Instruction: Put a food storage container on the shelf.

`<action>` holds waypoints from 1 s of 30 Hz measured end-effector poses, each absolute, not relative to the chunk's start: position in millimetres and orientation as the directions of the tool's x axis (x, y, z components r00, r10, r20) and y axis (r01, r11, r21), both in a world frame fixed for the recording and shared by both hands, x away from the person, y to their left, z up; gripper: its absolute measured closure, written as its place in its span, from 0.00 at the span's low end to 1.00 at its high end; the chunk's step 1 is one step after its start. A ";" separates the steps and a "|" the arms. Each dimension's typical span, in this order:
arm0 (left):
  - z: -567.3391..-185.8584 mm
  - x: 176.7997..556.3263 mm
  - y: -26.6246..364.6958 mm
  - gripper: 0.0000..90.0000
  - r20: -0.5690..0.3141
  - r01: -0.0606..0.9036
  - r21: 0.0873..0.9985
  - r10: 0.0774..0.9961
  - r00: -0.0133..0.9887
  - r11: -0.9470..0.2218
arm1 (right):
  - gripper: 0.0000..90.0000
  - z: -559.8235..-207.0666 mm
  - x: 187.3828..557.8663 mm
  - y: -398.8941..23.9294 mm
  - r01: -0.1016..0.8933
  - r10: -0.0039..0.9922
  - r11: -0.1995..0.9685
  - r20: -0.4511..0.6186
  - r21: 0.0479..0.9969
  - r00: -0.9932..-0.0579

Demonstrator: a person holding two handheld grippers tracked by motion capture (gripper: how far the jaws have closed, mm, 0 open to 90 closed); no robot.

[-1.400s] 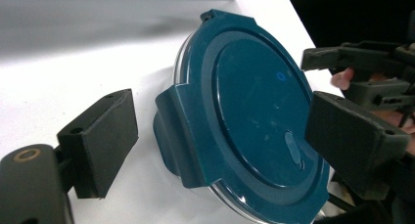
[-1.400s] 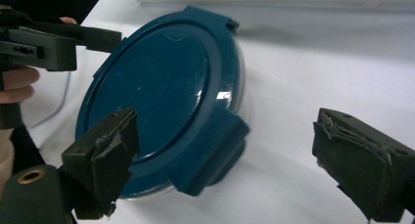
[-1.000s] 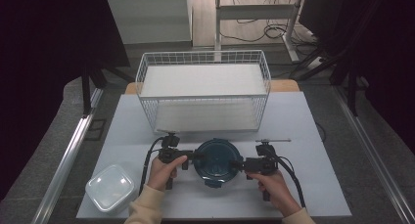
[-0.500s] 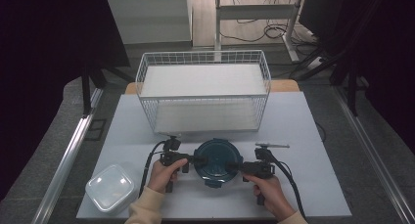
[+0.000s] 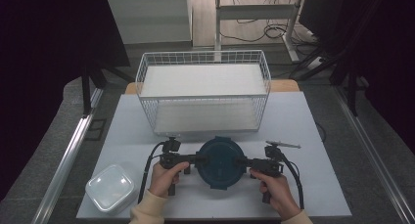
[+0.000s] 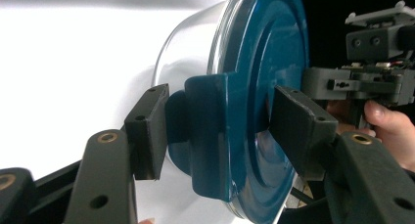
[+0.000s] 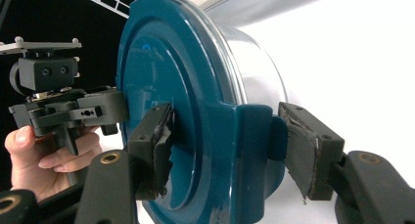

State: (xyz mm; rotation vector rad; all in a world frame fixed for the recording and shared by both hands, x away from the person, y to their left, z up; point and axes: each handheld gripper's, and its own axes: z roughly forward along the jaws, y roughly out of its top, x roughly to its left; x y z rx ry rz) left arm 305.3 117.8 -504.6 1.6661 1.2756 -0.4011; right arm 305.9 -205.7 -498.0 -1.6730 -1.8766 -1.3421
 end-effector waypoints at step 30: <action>-408.4 315.7 106.7 0.49 -0.642 0.752 0.658 0.558 0.526 0.048 | 0.45 -396.4 333.0 -219.5 0.730 0.605 -0.022 0.590 0.683 -0.534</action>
